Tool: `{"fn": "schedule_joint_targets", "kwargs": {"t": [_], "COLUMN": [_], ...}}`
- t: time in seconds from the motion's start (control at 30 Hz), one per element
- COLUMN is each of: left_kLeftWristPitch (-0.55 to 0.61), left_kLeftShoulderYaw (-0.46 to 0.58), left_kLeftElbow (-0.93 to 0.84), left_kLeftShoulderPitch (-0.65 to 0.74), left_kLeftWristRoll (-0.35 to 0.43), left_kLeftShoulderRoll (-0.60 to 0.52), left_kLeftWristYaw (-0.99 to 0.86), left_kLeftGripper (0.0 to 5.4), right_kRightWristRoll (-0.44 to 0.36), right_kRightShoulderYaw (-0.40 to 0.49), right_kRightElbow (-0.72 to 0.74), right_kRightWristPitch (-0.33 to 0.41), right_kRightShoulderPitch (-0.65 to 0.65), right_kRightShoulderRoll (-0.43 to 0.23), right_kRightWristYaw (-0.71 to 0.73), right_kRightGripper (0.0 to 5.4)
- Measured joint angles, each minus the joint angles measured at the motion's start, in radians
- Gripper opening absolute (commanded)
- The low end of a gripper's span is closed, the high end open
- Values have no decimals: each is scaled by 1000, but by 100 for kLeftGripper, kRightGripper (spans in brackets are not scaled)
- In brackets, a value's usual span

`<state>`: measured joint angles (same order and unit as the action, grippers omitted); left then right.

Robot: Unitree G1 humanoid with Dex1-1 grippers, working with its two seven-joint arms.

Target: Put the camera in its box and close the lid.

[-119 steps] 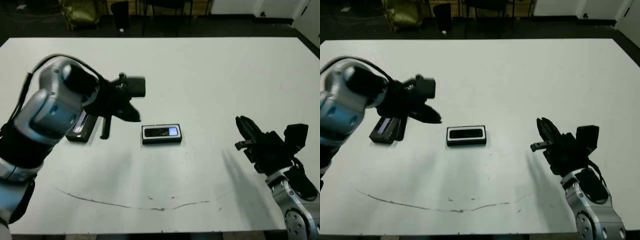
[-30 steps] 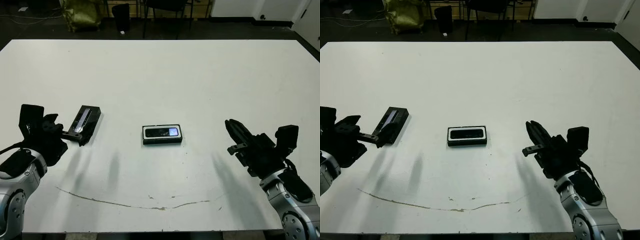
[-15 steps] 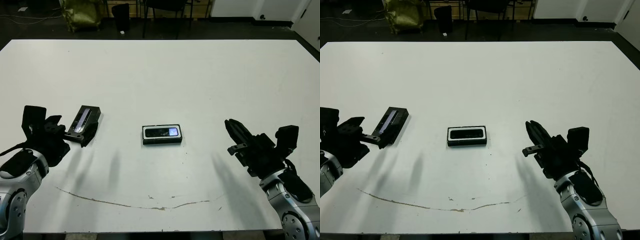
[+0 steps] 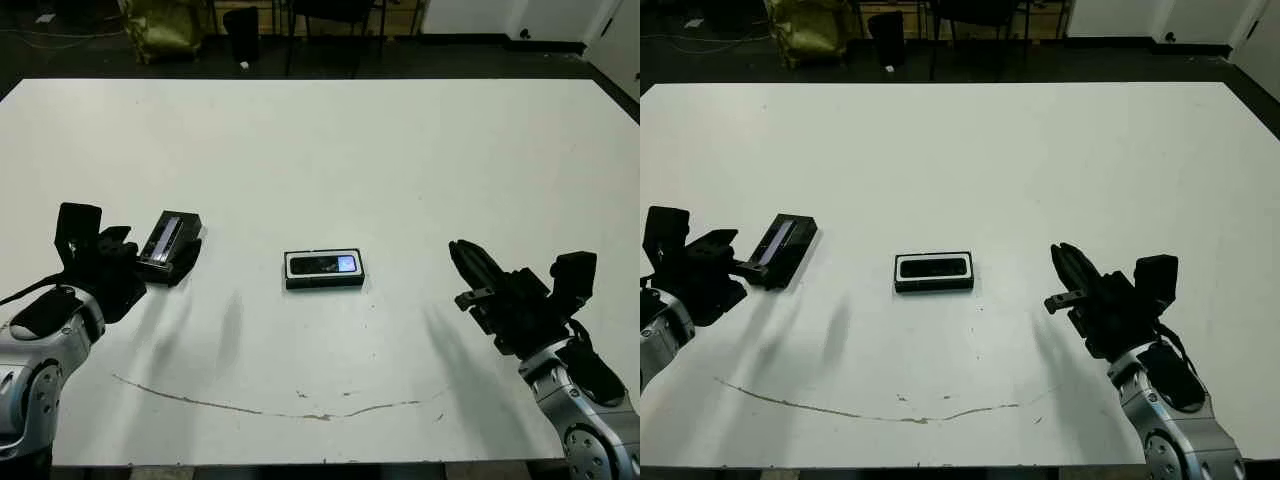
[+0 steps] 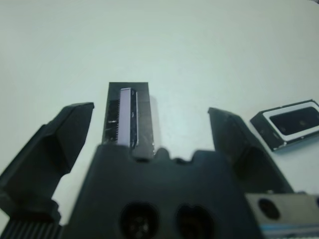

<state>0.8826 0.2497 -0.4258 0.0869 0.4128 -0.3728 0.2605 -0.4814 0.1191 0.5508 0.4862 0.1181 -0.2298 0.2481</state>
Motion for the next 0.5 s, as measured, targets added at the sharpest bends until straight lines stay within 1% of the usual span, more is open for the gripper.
{"fn": "schedule_joint_targets", "kwargs": {"t": [0.27,0.5], "left_kLeftWristPitch": [-3,-18], "left_kLeftShoulderYaw": [-31,-46], "left_kLeftElbow": [64,139], "left_kLeftShoulderPitch": [23,52], "left_kLeftWristRoll": [-23,-39], "left_kLeftShoulderRoll": [-13,-27], "left_kLeftWristYaw": [5,29], "left_kLeftGripper": [538,538], "right_kRightWristRoll": [-8,4], "right_kRightShoulderYaw": [0,0], "right_kRightElbow": [18,13], "right_kRightWristPitch": [6,5], "right_kRightShoulderPitch": [3,8], "right_kRightShoulderRoll": [0,1], "right_kRightWristYaw": [-8,-9], "right_kRightGripper": [0,0]}}
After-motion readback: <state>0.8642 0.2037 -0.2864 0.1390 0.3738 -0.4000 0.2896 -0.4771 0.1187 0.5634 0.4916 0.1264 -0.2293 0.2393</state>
